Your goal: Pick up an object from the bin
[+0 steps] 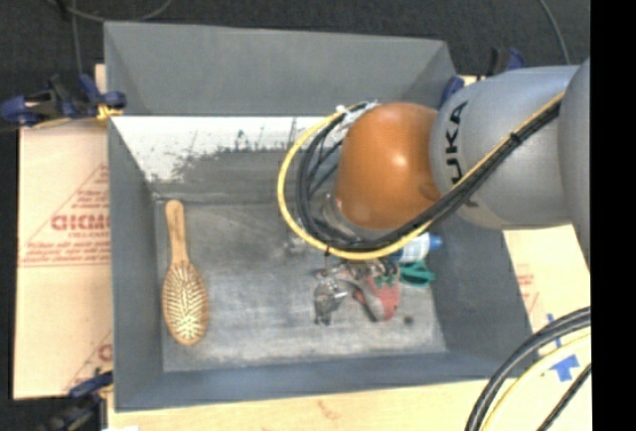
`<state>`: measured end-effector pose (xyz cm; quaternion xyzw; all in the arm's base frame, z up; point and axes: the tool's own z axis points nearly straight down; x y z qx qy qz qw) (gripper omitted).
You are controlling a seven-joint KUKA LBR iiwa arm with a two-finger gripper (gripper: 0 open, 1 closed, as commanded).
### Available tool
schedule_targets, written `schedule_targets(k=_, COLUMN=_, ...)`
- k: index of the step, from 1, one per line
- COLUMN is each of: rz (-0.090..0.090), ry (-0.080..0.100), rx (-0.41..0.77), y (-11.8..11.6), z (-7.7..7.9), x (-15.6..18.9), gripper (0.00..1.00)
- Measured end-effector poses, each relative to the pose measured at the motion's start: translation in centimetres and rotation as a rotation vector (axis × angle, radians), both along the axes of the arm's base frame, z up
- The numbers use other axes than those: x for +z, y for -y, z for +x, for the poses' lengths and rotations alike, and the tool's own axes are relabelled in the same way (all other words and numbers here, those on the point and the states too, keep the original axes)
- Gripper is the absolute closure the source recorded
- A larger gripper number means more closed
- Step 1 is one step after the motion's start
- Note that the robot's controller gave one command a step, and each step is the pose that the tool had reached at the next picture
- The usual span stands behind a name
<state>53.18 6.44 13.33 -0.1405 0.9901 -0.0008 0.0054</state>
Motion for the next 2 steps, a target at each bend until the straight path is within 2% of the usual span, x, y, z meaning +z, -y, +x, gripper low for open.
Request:
schedule_targets(k=1, rz=-0.001, ry=-0.024, rx=0.13, y=1.9, z=-2.1, x=0.9, gripper=0.0)
schedule_targets(k=2, rz=-0.004, ry=0.009, rx=0.227, y=3.3, z=0.0, x=1.0, gripper=0.0)
